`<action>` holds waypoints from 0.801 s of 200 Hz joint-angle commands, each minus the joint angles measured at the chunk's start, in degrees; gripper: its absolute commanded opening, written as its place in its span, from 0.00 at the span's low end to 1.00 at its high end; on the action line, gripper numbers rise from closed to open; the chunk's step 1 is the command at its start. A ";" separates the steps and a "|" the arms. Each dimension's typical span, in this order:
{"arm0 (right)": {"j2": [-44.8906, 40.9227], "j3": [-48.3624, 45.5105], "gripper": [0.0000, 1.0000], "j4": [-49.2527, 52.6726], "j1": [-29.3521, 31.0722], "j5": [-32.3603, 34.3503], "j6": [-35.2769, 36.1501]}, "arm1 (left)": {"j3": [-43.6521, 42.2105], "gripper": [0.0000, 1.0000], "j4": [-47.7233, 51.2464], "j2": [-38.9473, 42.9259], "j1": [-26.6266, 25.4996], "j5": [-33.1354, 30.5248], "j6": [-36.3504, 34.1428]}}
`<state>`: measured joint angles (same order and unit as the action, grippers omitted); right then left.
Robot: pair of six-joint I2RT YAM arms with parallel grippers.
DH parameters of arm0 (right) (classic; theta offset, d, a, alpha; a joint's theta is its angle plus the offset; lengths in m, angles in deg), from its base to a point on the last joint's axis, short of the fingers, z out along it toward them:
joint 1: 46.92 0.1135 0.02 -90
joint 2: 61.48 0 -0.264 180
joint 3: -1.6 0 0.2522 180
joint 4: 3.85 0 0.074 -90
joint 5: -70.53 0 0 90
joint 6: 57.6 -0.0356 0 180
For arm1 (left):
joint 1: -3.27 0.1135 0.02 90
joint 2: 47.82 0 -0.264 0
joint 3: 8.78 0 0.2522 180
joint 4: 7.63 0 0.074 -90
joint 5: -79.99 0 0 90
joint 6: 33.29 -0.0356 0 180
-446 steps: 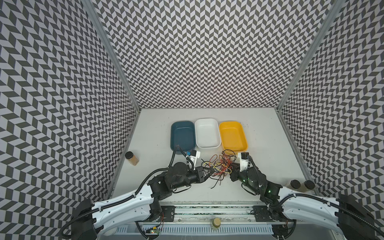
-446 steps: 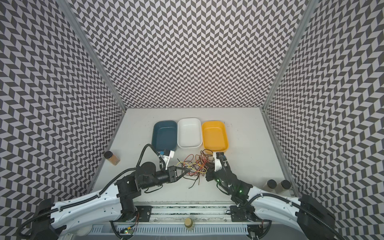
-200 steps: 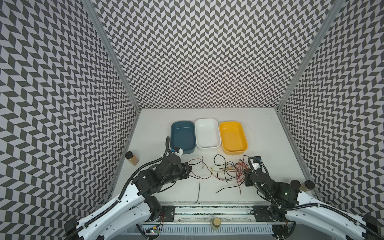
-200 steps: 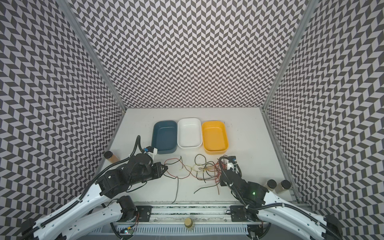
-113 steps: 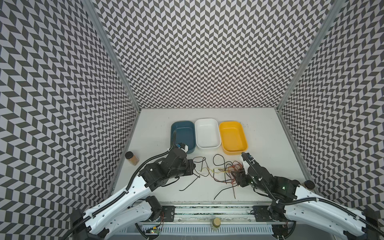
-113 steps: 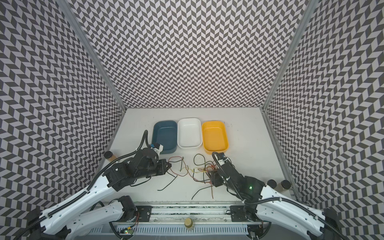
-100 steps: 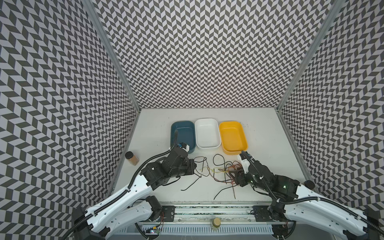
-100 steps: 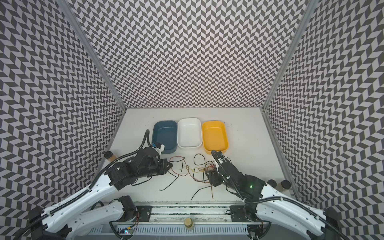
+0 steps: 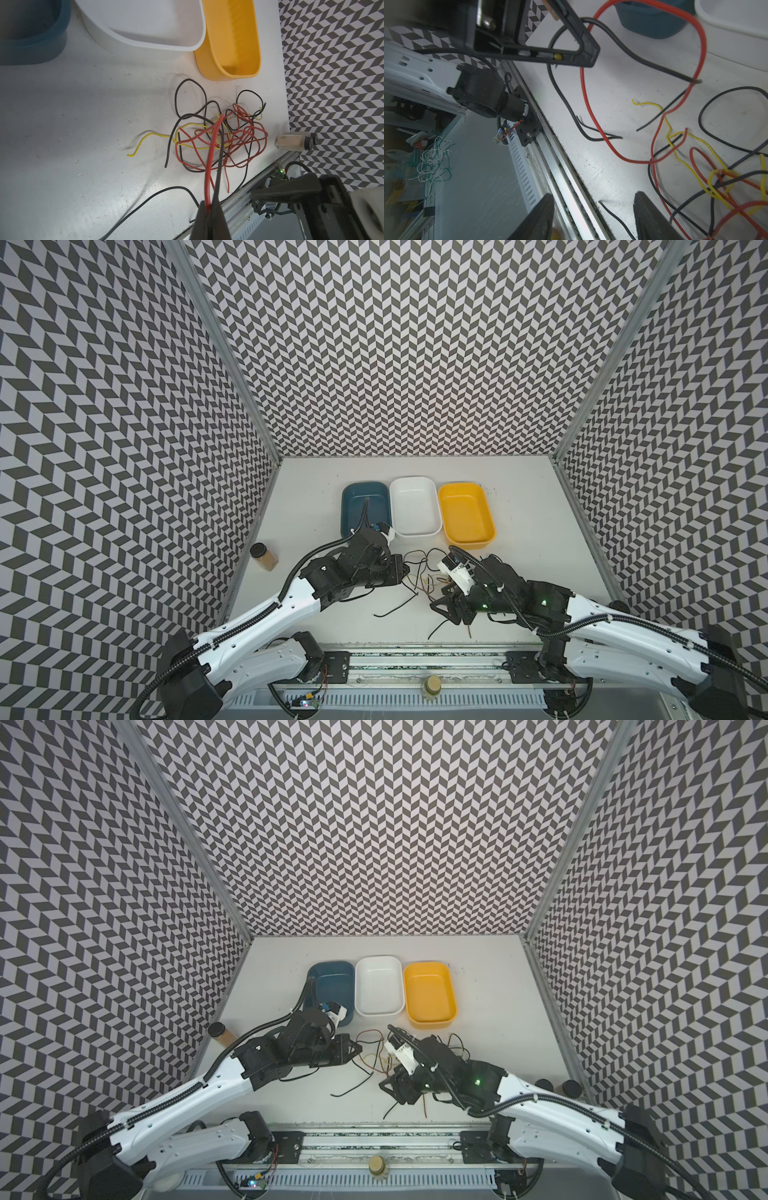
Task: Untangle the cables
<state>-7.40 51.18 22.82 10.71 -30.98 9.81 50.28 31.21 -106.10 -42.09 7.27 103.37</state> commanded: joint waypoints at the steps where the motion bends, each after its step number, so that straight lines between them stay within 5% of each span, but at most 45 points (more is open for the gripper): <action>1: 1.99 -1.13 0.62 -8.61 0.83 -0.96 1.49 | -2.21 0.02 -5.02 0.47 0.20 2.37 1.95; 68: 8.11 -1.45 0.58 -12.98 2.53 8.14 6.49 | -2.38 0.01 -5.57 1.23 -0.16 3.88 2.39; 160: 11.95 -3.20 0.36 -14.99 2.75 11.44 8.14 | -1.29 0.02 -2.60 2.58 -0.34 5.18 0.04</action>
<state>3.49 48.79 10.80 13.14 -20.69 16.30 47.44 27.34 -104.68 -42.15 11.75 104.74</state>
